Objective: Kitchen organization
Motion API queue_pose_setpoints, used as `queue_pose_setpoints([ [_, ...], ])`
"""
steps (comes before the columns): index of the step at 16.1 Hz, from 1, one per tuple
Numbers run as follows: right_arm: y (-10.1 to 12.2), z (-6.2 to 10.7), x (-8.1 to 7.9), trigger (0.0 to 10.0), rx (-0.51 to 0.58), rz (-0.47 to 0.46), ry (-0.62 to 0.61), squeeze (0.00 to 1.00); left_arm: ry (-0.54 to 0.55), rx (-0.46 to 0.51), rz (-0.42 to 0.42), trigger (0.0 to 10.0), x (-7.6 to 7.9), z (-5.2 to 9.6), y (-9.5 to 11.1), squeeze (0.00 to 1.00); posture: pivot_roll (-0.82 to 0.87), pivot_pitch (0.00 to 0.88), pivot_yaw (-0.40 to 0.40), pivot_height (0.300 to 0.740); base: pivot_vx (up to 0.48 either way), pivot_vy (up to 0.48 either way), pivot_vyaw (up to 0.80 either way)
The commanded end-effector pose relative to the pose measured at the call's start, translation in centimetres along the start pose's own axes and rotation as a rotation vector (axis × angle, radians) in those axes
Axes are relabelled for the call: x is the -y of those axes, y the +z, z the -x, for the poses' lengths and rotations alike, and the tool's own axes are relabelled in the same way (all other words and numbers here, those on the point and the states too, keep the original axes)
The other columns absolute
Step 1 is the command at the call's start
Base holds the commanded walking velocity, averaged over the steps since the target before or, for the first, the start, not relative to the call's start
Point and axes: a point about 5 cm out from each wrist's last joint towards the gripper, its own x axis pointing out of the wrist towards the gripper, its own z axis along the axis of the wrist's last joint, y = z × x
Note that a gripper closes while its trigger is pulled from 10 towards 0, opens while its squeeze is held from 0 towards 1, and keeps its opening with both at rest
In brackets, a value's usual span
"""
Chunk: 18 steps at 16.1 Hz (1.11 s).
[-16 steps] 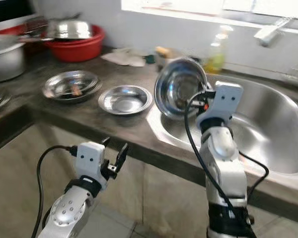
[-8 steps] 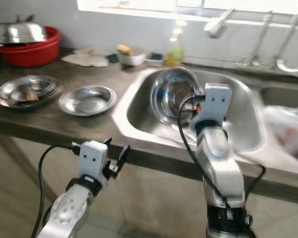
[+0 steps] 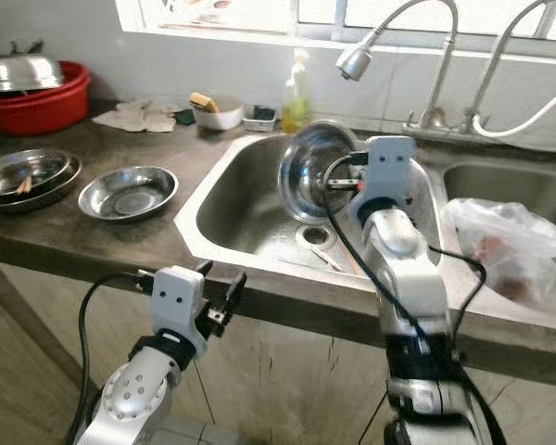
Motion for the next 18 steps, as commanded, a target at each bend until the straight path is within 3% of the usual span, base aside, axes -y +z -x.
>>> queue_pose_setpoints([
  [1,0.1,-0.8,0.0,10.0,-0.031,0.005,-0.002,0.00,0.004,-0.002,0.001,10.0,0.0,0.2,0.2,0.00,0.08,0.053,-0.065,0.740,0.000,0.000,0.00],
  [2,-0.6,-2.6,0.9,10.0,-0.116,-0.004,-0.038,0.00,-0.003,-0.010,0.007,10.0,0.2,0.7,0.3,0.00,0.10,0.094,-0.070,0.740,0.000,0.000,0.00],
  [4,-1.2,-4.0,1.4,10.0,-0.183,-0.032,-0.047,0.00,-0.005,-0.014,0.017,10.0,0.4,1.3,0.5,0.00,0.10,0.117,-0.072,0.740,0.000,0.000,0.00],
  [7,-2.4,-4.9,1.7,10.0,-0.270,-0.053,-0.043,0.00,-0.013,-0.020,0.031,10.0,0.8,1.8,0.6,0.00,0.10,0.149,-0.073,0.740,0.000,0.000,0.00],
  [10,-3.1,-5.1,1.5,10.0,-0.310,-0.070,-0.024,0.00,-0.015,-0.023,0.035,10.0,1.0,2.0,0.7,0.00,0.10,0.165,-0.078,0.740,0.000,0.000,0.00],
  [11,-4.5,-5.0,1.2,10.0,-0.397,-0.085,0.016,0.00,-0.017,-0.033,0.040,10.0,1.2,2.4,0.7,0.00,0.11,0.187,-0.079,0.740,0.000,0.000,0.00],
  [18,-6.0,-4.8,-0.2,10.0,-0.479,-0.081,0.136,0.00,-0.017,-0.055,0.048,10.0,1.3,3.4,0.8,0.00,0.12,0.219,-0.084,0.740,0.000,0.000,0.00],
])
